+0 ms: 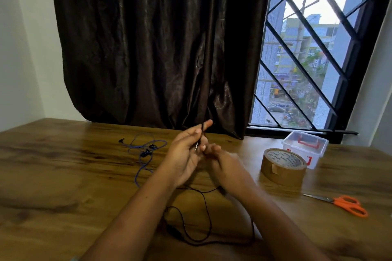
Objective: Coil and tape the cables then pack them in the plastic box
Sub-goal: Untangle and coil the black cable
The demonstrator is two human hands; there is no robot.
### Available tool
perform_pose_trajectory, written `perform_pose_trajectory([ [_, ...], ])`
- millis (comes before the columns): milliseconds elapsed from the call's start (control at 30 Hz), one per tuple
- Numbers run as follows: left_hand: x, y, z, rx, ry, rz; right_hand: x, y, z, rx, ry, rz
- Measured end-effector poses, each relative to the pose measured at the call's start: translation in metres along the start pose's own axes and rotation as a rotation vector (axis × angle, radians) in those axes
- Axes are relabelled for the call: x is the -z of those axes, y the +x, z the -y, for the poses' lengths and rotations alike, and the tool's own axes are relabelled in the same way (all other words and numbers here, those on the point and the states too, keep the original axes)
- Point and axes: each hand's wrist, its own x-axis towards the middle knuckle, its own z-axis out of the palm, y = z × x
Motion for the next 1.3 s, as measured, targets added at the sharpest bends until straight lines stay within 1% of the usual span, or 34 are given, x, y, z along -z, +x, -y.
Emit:
perform_pose_trajectory([
  [100, 0.011, 0.002, -0.005, -0.070, -0.046, -0.068, -0.007, -0.002, 0.010, 0.052, -0.052, 0.132],
  [167, 0.017, 0.005, -0.006, -0.124, -0.019, -0.123, -0.011, -0.002, 0.016, 0.077, -0.094, 0.196],
  [233, 0.021, 0.008, -0.005, -0.147, 0.058, -0.171, -0.012, -0.002, 0.018, 0.104, -0.152, 0.216],
  [267, 0.023, 0.009, -0.004, -0.147, 0.154, -0.197, -0.010, -0.002, 0.018, 0.115, -0.166, 0.211],
  [300, 0.024, 0.010, -0.004, -0.148, 0.309, -0.223, -0.007, -0.002, 0.018, 0.126, -0.179, 0.203],
  [367, 0.029, 0.008, -0.003, -0.147, 0.725, -0.242, -0.002, -0.002, 0.017, 0.150, -0.224, 0.179],
  [433, 0.036, 0.007, 0.001, -0.167, 1.172, -0.178, 0.006, 0.000, 0.014, 0.164, -0.301, 0.118],
  [467, 0.038, 0.006, 0.003, -0.178, 1.324, -0.126, 0.010, 0.002, 0.012, 0.165, -0.337, 0.080],
  [500, 0.037, 0.005, 0.006, -0.176, 1.398, -0.078, 0.015, 0.004, 0.009, 0.161, -0.373, 0.042],
  [533, 0.034, 0.004, 0.008, -0.153, 1.403, -0.030, 0.021, 0.005, 0.005, 0.154, -0.413, 0.002],
  [633, 0.021, 0.003, 0.013, -0.013, 1.237, 0.116, 0.036, 0.006, -0.005, 0.106, -0.513, -0.132],
  [733, 0.012, 0.000, 0.010, 0.141, 1.009, 0.202, 0.046, 0.005, -0.013, 0.017, -0.465, -0.229],
  [833, 0.007, -0.006, 0.004, 0.220, 0.767, 0.266, 0.050, 0.003, -0.019, -0.054, -0.423, -0.271],
  [933, 0.003, -0.010, -0.002, 0.256, 0.409, 0.309, 0.045, 0.002, -0.016, -0.082, -0.363, -0.257],
  [1033, 0.001, -0.009, -0.002, 0.206, 0.155, 0.278, 0.033, 0.001, -0.006, -0.077, -0.347, -0.188],
  [1233, 0.004, -0.003, 0.004, 0.043, -0.058, 0.090, 0.003, -0.003, 0.013, -0.062, -0.339, 0.042],
  [1300, 0.009, 0.001, 0.004, -0.020, -0.091, 0.005, -0.005, -0.002, 0.020, -0.040, -0.317, 0.128],
])
